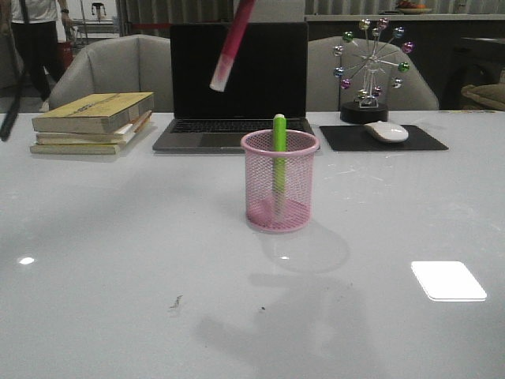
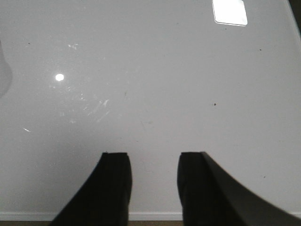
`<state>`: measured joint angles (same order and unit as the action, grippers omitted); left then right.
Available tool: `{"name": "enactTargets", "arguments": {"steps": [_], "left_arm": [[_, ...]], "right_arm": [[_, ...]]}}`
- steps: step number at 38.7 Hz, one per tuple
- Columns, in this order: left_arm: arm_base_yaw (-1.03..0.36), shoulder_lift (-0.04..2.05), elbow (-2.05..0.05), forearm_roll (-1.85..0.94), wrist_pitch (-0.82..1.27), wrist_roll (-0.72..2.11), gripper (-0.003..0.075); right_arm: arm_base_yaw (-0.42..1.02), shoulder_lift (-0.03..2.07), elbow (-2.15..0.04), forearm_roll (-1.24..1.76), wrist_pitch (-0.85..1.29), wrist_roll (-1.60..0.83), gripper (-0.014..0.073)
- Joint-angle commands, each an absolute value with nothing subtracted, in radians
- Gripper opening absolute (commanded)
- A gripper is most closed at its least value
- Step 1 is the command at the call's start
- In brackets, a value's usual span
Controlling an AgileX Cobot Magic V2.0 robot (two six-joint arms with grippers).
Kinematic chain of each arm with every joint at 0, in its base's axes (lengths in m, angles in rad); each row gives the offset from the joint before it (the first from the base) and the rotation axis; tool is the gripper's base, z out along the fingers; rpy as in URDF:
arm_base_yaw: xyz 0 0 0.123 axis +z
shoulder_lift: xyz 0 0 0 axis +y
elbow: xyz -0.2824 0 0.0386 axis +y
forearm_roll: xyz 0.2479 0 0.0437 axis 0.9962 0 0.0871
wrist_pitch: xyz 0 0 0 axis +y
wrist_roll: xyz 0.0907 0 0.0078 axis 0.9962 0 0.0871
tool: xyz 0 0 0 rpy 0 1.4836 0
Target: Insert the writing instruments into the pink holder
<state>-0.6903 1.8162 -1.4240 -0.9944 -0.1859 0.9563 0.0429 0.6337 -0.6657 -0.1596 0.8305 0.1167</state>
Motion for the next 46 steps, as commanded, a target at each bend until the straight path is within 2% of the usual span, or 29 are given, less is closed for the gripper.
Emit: {"name": "enactTargets", "arguments": {"steps": [1,9,21,25,29,32,42,46], "left_arm": [[-0.748,1.811,-1.454,-0.995,-0.333,0.947,0.0092],[-0.790,1.895,-1.454,-0.930,-0.372,0.842,0.0092],[-0.792,1.930,-1.454,-0.923,-0.446,0.842,0.0111],[-0.792,1.930,-1.454,-0.905,-0.435,0.842,0.0237],[-0.792,1.930,-1.454,-0.905,-0.433,0.842,0.0460],[-0.792,1.930,-1.454,-0.903,-0.433,0.842,0.0545],[-0.788,1.864,-1.454,-0.905,-0.428,0.893,0.0506],[-0.756,1.787,-1.454,-0.920,-0.349,0.975,0.0478]], "right_arm": [[0.036,0.630,-0.693,-0.183,0.771,0.114,0.0376],[0.036,0.630,-0.693,-0.184,0.771,0.114,0.0376],[0.036,0.630,-0.693,-0.184,0.770,0.114,0.0376],[0.036,0.630,-0.693,-0.184,0.770,0.114,0.0376],[0.036,0.630,-0.693,-0.184,0.770,0.114,0.0376],[0.036,0.630,-0.693,-0.184,0.770,0.114,0.0376],[0.036,0.630,-0.693,-0.186,0.770,0.114,0.0376],[0.036,0.630,-0.693,-0.186,0.770,0.114,0.0376]]}}
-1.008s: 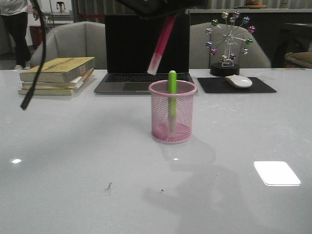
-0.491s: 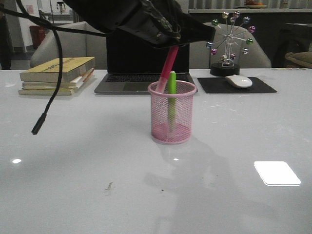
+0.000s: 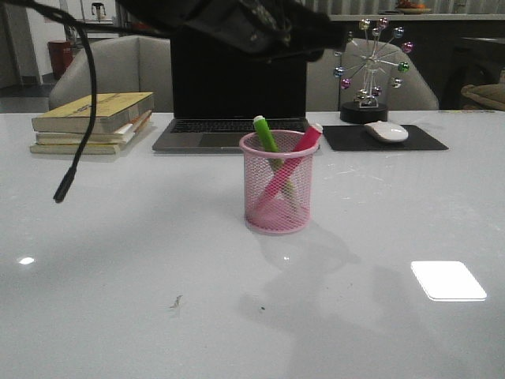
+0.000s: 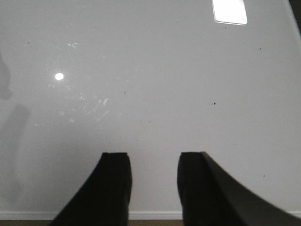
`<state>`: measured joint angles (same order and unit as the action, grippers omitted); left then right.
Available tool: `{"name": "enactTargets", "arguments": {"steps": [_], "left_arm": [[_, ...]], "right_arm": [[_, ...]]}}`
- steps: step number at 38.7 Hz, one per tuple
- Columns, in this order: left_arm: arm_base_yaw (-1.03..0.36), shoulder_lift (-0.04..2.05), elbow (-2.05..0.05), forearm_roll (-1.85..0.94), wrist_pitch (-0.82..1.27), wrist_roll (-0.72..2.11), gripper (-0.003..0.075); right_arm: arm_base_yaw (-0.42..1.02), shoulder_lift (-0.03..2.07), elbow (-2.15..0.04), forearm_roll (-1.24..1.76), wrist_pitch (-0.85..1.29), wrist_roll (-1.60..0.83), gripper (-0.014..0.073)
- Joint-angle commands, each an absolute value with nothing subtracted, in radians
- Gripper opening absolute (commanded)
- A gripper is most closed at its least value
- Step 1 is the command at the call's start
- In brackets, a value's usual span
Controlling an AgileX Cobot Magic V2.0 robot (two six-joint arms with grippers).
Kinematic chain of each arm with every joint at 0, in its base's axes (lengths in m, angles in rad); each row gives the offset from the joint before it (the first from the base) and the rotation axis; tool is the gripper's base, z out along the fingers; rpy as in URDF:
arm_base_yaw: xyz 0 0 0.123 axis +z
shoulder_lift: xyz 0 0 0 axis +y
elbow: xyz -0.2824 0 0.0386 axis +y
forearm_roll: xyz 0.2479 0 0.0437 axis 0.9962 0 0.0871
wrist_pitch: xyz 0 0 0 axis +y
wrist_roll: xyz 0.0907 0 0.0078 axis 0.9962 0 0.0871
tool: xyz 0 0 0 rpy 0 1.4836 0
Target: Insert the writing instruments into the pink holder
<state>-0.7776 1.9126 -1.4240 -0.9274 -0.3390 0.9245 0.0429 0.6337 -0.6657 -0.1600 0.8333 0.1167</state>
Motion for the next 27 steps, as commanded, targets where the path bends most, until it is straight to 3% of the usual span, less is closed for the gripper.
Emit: {"name": "enactTargets", "arguments": {"steps": [1,13,27], "left_arm": [[-0.742,1.770,-1.454,-0.932,-0.312,0.979,0.0472],[-0.456,1.571,-1.454,-1.004,0.297,0.968,0.0363],[-0.084,1.449,-1.454,-0.862,0.764,0.883,0.0365]], "right_arm": [[0.036,0.630,-0.693,-0.186,0.770,0.114,0.0376],[0.036,0.630,-0.693,-0.186,0.768,0.114,0.0376],[0.036,0.630,-0.693,-0.186,0.763,0.114,0.0376]]}}
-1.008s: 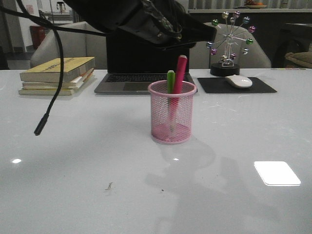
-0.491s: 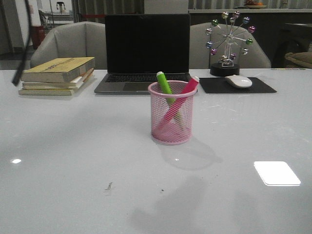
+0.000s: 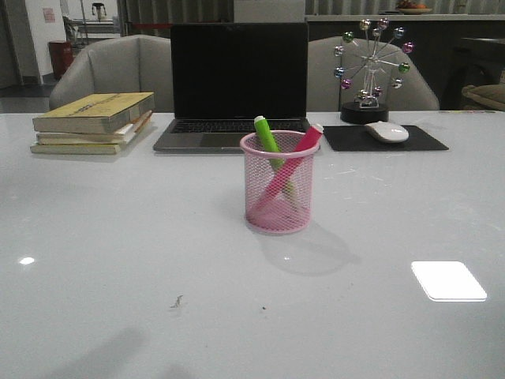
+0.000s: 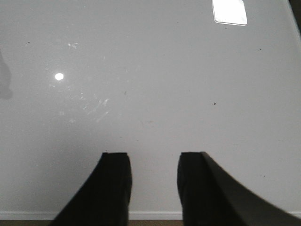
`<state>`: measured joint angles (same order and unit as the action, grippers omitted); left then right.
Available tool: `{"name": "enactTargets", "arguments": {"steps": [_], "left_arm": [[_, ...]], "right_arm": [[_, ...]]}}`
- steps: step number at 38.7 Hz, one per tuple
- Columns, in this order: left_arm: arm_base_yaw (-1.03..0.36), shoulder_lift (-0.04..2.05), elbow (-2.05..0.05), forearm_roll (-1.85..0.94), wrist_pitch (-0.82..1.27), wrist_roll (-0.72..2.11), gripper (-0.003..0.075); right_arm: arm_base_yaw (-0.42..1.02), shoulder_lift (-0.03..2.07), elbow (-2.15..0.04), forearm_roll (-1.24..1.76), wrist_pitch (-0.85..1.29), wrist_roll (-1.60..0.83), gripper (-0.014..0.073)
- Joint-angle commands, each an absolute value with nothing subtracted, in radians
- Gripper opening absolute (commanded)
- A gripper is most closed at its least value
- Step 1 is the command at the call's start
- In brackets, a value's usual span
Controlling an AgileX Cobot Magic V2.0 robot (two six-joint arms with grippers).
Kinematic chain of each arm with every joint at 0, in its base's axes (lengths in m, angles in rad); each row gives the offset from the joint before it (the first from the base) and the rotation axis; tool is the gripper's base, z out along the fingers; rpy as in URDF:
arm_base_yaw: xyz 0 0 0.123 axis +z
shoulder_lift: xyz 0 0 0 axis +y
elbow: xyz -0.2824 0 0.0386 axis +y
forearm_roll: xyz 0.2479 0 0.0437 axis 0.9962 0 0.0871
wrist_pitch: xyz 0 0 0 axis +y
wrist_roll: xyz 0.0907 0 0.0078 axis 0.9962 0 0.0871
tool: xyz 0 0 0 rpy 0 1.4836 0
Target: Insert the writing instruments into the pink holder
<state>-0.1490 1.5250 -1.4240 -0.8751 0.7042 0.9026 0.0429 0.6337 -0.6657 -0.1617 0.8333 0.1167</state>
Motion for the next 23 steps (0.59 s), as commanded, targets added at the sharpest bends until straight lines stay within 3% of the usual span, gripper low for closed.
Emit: {"name": "enactTargets", "arguments": {"steps": [1,11,23], "left_arm": [[-0.065,1.437,-1.454,-0.834,0.783,0.874,0.0365],[0.096,1.281,-1.363,-0.747,0.790,0.732,0.0362],[0.114,0.995,-0.962,-0.755,0.560,0.663,0.0328]], "right_arm": [[0.036,0.630,-0.693,-0.186,0.762,0.114,0.0376],[0.036,0.630,-0.693,-0.185,0.754,0.114,0.0376],[0.036,0.630,-0.693,-0.185,0.754,0.114,0.0376]]}}
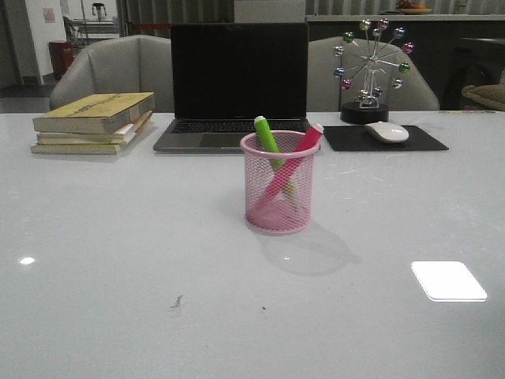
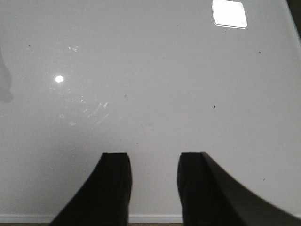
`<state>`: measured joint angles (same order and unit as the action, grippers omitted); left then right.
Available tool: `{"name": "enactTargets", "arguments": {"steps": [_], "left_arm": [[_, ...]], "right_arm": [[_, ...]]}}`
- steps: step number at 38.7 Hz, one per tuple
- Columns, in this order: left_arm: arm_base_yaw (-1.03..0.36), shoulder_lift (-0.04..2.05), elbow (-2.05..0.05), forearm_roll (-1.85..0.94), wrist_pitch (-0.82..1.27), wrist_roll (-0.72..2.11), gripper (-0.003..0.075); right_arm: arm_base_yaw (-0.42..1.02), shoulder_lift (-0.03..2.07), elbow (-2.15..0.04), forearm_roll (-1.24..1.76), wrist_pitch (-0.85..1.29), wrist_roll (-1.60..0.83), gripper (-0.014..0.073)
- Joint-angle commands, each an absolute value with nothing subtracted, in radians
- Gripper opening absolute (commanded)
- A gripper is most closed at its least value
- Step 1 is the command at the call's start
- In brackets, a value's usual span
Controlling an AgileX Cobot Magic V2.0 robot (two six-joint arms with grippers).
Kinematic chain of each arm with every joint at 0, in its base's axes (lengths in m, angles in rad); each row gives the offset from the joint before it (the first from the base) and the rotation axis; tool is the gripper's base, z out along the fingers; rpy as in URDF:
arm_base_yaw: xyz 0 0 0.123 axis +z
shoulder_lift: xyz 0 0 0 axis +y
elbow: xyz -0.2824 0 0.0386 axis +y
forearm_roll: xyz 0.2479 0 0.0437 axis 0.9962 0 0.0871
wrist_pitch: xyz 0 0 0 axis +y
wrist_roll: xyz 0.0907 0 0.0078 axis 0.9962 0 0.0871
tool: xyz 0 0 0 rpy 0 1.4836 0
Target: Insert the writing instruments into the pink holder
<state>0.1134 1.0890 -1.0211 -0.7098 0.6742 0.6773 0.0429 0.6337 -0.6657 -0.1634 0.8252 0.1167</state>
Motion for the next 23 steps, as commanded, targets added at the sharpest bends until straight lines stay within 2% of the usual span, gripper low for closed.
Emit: {"name": "enactTargets", "arguments": {"steps": [1,10,19,23], "left_arm": [[0.114,0.967,-0.926,-0.755,0.549,0.663,0.0329],[0.114,0.796,-0.748,-0.766,0.469,0.663,0.0329],[0.114,0.736,-0.737,-0.776,0.461,0.663,0.0329],[0.114,0.736,-0.737,-0.785,0.461,0.663,0.0328]], "right_arm": [[0.036,0.630,-0.693,-0.185,0.753,0.114,0.0376],[0.036,0.630,-0.693,-0.185,0.748,0.114,0.0376],[0.036,0.630,-0.693,-0.185,0.749,0.114,0.0372],[0.036,0.630,-0.693,-0.185,0.750,0.114,0.0323]]}}
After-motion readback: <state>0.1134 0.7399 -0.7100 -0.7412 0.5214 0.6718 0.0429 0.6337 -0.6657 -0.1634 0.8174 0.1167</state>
